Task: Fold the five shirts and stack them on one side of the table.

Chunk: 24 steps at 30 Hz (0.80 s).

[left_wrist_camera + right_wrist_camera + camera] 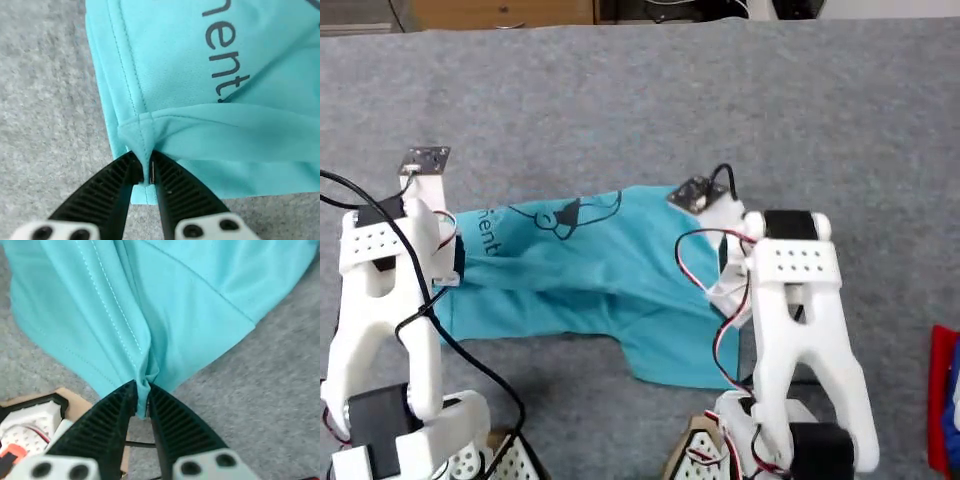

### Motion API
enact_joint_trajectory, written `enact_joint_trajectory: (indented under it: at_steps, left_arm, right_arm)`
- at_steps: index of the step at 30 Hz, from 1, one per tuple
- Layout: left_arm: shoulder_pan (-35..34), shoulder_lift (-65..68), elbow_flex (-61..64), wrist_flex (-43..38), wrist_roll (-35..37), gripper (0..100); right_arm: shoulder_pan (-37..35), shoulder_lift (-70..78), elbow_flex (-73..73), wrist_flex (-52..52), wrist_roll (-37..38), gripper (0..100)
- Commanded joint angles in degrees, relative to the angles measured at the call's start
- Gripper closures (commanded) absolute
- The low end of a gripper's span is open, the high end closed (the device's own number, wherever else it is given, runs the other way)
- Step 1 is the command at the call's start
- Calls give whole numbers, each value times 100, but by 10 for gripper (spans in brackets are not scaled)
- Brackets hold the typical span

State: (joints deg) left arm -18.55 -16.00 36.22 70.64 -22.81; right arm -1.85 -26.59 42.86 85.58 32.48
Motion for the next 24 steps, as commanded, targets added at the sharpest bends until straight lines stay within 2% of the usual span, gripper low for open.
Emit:
enact_joint_trajectory:
  at_steps: [1, 10, 12, 15, 18, 21, 24]
  left_arm:
    - [35, -251, 97, 44, -53, 981]
    - [35, -224, 211, 26, -387, 981]
    - [0, -207, 211, 26, -457, 981]
    - [9, -207, 185, 158, -888, 978]
    - [0, -251, 79, 484, -923, 926]
    - [-18, -251, -316, 1011, -923, 839]
    - [9, -251, -1020, 1688, -905, 792]
  right_arm:
    - [119, -391, 426, -62, 132, 994]
    - [251, -549, 998, -563, 123, 988]
    - [251, -549, 1024, -536, 114, 942]
    - [268, -585, 1024, -343, 114, 804]
    - [224, -593, 848, -158, 123, 701]
    - [163, -593, 356, 193, 123, 673]
    - [-233, -549, -242, 598, 35, 673]
